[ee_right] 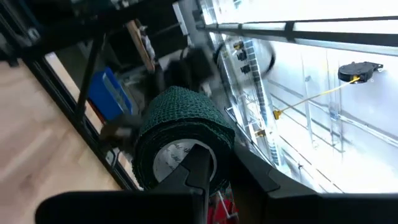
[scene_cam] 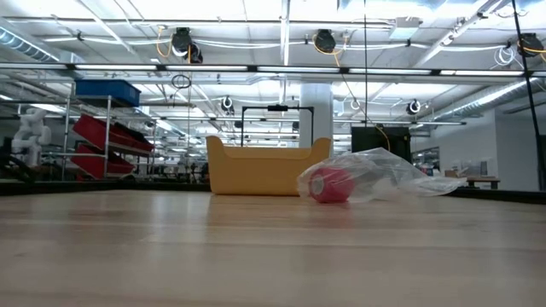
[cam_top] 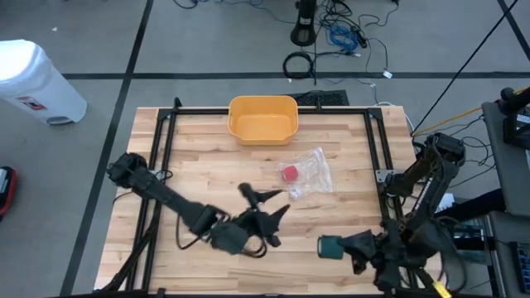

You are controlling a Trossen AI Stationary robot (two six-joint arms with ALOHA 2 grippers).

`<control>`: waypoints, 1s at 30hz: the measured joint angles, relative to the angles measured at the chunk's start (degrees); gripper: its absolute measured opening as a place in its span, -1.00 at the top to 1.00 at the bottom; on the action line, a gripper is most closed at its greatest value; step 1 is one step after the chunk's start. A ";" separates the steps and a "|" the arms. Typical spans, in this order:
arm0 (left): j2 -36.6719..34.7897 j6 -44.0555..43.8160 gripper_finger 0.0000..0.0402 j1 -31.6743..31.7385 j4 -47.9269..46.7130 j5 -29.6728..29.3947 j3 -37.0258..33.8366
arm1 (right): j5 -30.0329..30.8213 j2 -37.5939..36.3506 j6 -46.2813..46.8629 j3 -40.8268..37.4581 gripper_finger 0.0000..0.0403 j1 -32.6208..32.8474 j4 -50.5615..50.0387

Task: Roll bandage
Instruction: Put the rolled green bandage into the transparent zip bag

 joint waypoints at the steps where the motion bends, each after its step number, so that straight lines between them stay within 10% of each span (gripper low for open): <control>1: 0.00 -1.88 -0.14 1.30 -1.90 4.07 0.00 | 0.20 -0.12 0.00 0.44 0.81 0.83 0.12; 10: 6.17 -11.25 -0.14 14.63 -13.72 31.18 0.00 | 0.22 -0.17 0.46 4.42 0.81 7.98 0.13; 30: 20.57 -11.29 -0.14 23.27 -10.76 32.25 0.00 | 0.42 -1.00 -2.38 5.06 0.81 8.87 -0.02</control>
